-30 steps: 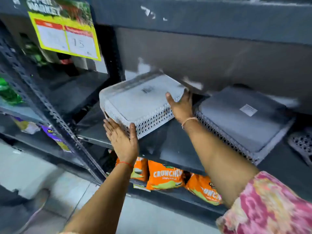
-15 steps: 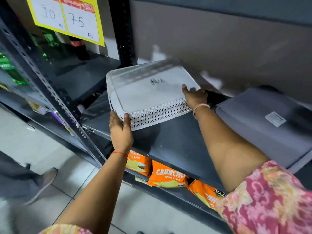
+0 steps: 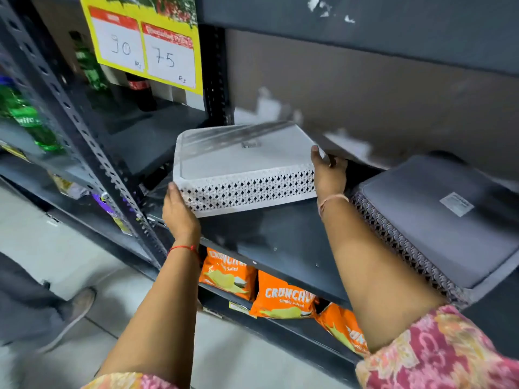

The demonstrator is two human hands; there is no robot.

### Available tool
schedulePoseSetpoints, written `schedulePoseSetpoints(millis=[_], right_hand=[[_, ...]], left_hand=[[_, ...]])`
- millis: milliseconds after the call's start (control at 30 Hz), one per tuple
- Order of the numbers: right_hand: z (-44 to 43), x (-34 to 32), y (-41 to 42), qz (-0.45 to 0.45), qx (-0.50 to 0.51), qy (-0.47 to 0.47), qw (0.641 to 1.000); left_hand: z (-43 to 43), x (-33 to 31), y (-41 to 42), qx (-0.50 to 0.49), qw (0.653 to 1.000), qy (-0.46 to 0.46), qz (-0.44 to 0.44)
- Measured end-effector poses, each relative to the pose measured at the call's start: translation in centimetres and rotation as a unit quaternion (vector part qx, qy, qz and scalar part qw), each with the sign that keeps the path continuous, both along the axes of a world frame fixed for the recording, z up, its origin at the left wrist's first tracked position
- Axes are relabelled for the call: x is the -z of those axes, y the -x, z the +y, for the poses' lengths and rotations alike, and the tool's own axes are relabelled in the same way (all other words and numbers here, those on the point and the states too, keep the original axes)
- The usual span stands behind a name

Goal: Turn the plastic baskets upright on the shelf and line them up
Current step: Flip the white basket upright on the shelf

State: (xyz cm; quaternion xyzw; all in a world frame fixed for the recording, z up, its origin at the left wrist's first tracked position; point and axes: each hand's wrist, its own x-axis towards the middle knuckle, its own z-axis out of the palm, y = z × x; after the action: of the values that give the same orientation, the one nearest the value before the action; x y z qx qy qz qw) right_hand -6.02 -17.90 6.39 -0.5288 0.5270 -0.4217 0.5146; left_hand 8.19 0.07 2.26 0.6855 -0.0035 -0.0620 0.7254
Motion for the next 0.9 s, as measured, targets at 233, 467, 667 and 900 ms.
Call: schedulePoseSetpoints(millis=[233, 467, 667, 900], right_hand=[[3.9, -3.3, 1.5, -0.266, 0.066, 0.053, 0.96], [4.1, -6.7, 2.4, -0.333, 0.073, 0.126, 0.932], [3.7, -3.7, 2.0, -0.223, 0.02, 0.109, 0.968], [3.5, -2.3, 1.5, -0.144, 0.044, 0.092, 0.984]], left_hand=[[1.4, -2.7, -3.7, 0.038, 0.971, 0.235, 0.032], [0.6, -7.6, -5.5, 0.069, 0.964, 0.249, -0.065], [-1.3, -5.3, -5.4, 0.105, 0.976, 0.183, -0.053], [-2.2, -5.6, -5.6, 0.119, 0.987, 0.099, -0.032]])
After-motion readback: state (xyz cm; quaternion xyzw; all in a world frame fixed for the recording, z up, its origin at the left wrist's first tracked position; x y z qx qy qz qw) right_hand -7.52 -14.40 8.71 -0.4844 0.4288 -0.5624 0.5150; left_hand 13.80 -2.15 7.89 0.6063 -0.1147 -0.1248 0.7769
